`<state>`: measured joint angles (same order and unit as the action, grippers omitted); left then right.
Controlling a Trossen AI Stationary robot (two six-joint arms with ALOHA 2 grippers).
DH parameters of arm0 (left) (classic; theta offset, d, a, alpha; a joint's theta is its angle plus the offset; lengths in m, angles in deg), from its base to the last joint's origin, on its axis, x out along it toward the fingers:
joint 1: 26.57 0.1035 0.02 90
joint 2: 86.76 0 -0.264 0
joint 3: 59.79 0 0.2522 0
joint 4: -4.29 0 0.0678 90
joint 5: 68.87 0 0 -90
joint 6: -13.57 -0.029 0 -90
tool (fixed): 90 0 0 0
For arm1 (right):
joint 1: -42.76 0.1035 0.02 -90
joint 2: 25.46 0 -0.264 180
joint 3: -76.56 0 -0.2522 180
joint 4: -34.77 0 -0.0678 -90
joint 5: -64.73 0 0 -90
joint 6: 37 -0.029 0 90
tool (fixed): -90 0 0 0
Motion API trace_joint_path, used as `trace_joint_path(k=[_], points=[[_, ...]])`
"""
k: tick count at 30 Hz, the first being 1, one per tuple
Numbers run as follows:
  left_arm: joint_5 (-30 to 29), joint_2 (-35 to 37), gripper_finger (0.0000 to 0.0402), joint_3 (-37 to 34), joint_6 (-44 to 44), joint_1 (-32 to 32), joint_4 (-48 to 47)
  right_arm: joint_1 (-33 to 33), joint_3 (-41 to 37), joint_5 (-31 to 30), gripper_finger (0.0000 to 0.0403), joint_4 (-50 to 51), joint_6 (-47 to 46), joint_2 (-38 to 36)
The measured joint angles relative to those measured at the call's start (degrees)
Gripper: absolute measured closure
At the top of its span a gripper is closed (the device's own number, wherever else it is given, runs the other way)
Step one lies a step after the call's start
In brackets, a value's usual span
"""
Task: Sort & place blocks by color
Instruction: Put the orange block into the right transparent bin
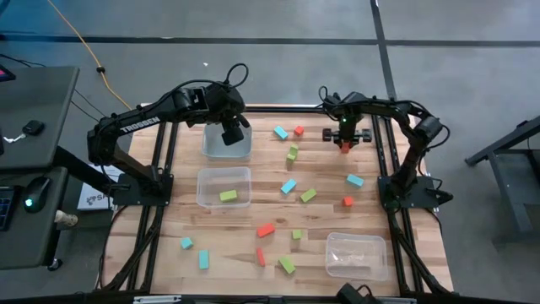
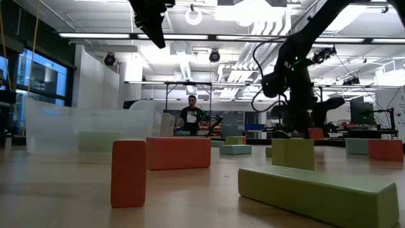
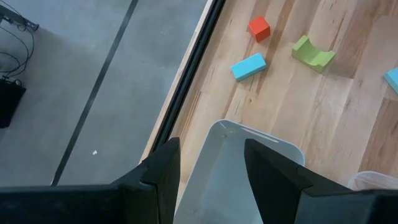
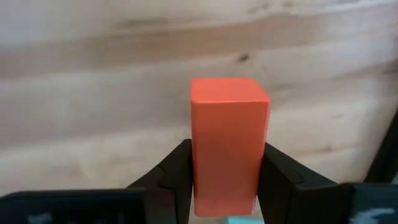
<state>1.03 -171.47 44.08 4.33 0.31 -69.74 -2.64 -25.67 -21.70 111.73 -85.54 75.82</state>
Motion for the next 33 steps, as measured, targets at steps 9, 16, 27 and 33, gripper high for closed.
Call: trace_joint_path(k=[9,16,27,33], points=[[0.0,0.0,0.0249,0.0,0.0,0.0,0.0,8.6,0.0,4.2,0.0289,0.6,-3.4,-10.9],[0.1,0.0,0.0249,0.0,0.0,0.0,0.0,18.2,0.0,8.2,0.0289,-0.3,-12.8,-22.6],[0.8,0.0,0.0249,0.0,0.0,0.0,0.1,37.9,0.0,7.9,0.0289,-1.3,-29.4,-34.4],[0.9,0.0,0.0249,0.0,0.1,0.0,0.0,49.0,0.0,9.6,0.0289,-1.5,-30.7,-35.2]])
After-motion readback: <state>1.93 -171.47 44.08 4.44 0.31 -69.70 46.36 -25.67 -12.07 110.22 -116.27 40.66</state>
